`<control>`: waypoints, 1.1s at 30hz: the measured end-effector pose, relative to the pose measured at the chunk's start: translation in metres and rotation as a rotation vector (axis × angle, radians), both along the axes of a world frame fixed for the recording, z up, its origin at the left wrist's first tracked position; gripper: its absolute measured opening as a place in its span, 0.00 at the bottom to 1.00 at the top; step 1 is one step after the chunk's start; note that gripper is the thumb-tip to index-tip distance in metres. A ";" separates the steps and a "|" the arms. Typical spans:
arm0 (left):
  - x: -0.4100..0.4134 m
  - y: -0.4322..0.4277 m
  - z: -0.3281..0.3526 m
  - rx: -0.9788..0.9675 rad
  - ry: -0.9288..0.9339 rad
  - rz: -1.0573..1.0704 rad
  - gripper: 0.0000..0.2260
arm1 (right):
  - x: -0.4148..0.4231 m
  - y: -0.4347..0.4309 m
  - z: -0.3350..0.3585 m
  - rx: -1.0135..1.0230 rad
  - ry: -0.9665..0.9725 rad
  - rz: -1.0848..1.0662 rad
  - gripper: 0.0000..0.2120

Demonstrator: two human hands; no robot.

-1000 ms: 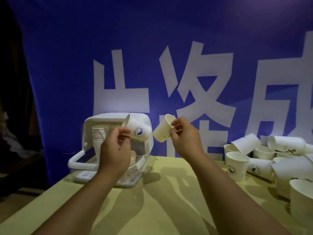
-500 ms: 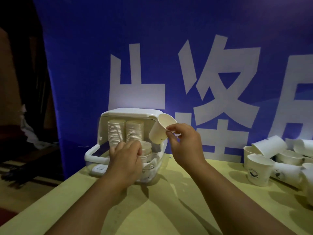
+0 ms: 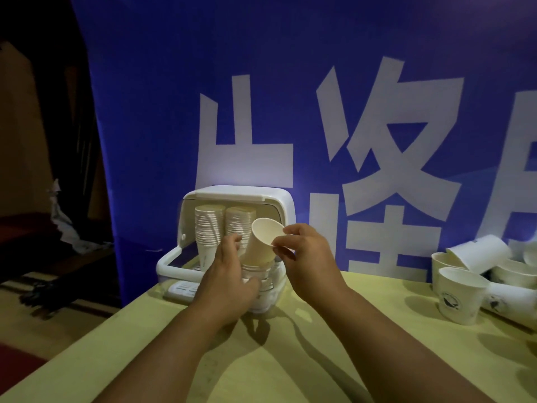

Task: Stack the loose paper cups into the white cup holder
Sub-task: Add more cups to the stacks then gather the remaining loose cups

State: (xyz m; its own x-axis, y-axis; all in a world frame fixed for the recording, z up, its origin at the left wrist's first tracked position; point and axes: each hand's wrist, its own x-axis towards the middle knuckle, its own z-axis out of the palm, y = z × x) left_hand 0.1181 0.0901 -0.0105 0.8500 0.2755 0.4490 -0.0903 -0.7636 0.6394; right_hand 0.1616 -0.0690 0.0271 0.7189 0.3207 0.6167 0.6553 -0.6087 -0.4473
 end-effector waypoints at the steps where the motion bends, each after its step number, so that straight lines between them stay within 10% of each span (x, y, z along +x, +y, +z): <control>1: 0.000 0.001 0.000 -0.007 -0.010 -0.021 0.38 | 0.000 0.001 -0.001 -0.054 -0.010 0.007 0.12; 18: 0.020 0.011 -0.013 0.034 -0.070 0.104 0.15 | 0.003 0.015 -0.029 -0.083 0.112 0.037 0.17; 25: -0.007 -0.027 0.009 0.349 -0.343 0.167 0.04 | -0.011 -0.029 -0.022 0.075 0.146 -0.155 0.05; 33: -0.002 -0.115 0.020 0.401 -0.053 -0.117 0.09 | -0.022 -0.148 -0.024 0.059 0.191 -0.478 0.09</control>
State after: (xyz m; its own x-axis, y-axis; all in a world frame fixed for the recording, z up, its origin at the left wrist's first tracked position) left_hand 0.1165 -0.0253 0.0093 0.8381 -0.0269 0.5449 -0.2155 -0.9339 0.2854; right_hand 0.1393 -0.2170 0.0029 0.8783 -0.1028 0.4670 0.2132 -0.7900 -0.5749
